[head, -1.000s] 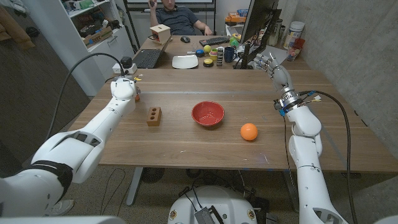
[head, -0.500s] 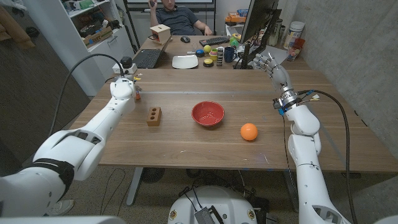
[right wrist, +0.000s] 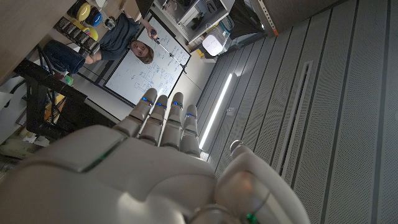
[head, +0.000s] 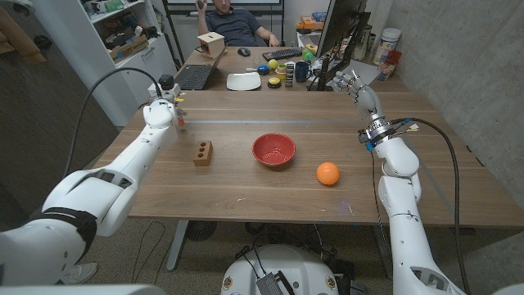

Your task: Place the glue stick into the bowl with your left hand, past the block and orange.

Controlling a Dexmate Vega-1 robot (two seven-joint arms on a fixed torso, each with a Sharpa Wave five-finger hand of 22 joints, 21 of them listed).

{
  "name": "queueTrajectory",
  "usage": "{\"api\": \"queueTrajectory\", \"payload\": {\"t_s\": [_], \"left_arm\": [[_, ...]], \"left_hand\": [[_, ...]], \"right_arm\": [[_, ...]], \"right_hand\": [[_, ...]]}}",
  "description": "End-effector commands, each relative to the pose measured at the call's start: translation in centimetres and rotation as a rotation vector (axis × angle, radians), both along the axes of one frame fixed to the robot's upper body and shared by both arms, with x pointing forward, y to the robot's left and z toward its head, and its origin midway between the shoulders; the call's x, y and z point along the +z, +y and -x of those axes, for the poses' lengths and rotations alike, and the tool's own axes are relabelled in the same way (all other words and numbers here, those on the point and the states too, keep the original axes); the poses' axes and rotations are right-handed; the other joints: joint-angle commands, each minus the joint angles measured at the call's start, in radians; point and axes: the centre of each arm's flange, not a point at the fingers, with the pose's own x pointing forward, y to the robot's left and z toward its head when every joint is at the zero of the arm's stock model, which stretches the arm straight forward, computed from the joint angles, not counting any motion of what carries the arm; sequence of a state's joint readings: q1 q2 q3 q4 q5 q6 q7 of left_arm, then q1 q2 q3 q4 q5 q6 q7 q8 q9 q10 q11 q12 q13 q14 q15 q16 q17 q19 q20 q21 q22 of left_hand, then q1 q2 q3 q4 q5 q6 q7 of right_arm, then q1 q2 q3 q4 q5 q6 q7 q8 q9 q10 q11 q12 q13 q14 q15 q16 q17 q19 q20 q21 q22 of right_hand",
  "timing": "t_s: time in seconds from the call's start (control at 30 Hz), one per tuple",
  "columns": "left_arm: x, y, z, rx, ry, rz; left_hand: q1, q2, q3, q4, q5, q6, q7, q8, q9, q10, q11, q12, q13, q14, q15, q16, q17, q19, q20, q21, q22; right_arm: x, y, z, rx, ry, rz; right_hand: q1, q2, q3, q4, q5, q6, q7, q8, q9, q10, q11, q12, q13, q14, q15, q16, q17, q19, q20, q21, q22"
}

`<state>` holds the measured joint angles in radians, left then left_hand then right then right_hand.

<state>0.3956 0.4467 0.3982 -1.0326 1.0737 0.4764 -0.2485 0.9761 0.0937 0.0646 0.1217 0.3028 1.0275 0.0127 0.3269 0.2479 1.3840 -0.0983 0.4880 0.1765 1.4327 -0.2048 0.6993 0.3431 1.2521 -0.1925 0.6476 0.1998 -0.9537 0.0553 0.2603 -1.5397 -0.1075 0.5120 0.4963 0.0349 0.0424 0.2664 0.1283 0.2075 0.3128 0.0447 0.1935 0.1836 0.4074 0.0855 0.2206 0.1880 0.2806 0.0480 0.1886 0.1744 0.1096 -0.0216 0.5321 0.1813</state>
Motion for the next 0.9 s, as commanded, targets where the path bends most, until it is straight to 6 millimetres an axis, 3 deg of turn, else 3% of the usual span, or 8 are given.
{"api": "queueTrajectory", "payload": {"t_s": [0.03, 0.9], "left_arm": [[1.2, -0.2, 0.8, 0.008, -0.027, -0.011], [4.2, -2.9, 3.3, -0.084, -0.219, 0.000]], "left_hand": [[0.101, 0.080, 0.006, 0.010, -0.007, 0.250, 0.124, 0.007, 0.050, 0.044, -0.040, 0.013, 0.001, -0.007, -0.002, 0.010, -0.001, 0.006, -0.003, 0.009, 0.005], [0.136, 0.076, 0.033, 0.032, -0.048, 0.263, 0.122, 0.016, 0.044, 0.043, -0.041, 0.070, -0.002, -0.008, -0.002, 0.048, -0.033, 0.000, 0.000, 0.039, -0.012]], "right_arm": [[-0.1, -0.1, -0.7, 0.007, 0.007, 0.001], [-0.9, -1.5, -0.1, -0.013, -0.006, -0.009]], "right_hand": [[0.003, 0.004, 0.000, 0.000, 0.004, 0.006, 0.003, 0.002, 0.004, 0.003, 0.000, 0.004, 0.003, 0.003, -0.006, -0.002, 0.002, -0.005, -0.002, -0.004, 0.004], [0.005, 0.004, -0.003, -0.002, 0.004, 0.009, 0.005, 0.002, 0.004, 0.007, 0.001, 0.005, 0.003, 0.004, -0.009, -0.003, 0.002, -0.006, -0.004, -0.010, 0.004]]}}
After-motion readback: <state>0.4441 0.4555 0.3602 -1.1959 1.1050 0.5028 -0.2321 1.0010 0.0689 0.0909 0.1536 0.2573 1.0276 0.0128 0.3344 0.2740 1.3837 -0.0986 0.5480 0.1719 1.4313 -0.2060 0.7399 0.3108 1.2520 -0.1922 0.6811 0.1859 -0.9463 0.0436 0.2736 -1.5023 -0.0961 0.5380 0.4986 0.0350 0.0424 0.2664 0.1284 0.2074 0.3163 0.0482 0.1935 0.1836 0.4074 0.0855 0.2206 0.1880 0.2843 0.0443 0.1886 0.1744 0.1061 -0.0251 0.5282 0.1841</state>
